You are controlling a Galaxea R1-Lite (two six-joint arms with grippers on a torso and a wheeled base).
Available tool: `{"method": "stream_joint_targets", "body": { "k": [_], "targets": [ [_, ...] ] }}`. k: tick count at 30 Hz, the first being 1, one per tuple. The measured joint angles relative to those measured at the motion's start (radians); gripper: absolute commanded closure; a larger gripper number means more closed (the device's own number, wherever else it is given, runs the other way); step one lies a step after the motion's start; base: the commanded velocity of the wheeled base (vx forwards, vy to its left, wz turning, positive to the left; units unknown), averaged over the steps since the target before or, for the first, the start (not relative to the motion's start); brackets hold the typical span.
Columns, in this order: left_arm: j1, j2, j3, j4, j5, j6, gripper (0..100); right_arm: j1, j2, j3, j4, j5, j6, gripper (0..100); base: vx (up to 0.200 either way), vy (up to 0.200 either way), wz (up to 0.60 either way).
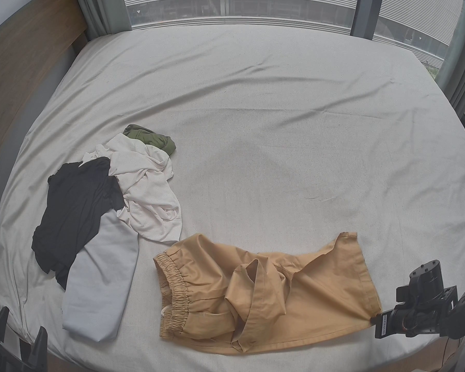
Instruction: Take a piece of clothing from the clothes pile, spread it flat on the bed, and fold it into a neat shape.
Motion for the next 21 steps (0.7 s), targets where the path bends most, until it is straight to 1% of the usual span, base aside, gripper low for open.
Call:
{"method": "stream_joint_targets", "body": {
  "k": [11, 15, 20, 21],
  "targets": [
    [0.000, 0.000, 0.000, 0.001, 0.000, 0.000, 0, -0.014, -0.014, 0.000, 0.017, 0.006, 0.000, 100, 0.000, 0.000, 0.00],
    [0.000, 0.000, 0.000, 0.000, 0.000, 0.000, 0, -0.023, -0.017, 0.000, 0.058, 0.006, 0.000, 100, 0.000, 0.000, 0.00],
    [0.000, 0.000, 0.000, 0.000, 0.000, 0.000, 0, -0.026, -0.021, 0.000, 0.067, 0.007, 0.000, 100, 0.000, 0.000, 0.00],
    [0.000, 0.000, 0.000, 0.000, 0.000, 0.000, 0, -0.026, -0.023, 0.000, 0.068, 0.008, 0.000, 0, 0.000, 0.000, 0.00]
  ]
}}
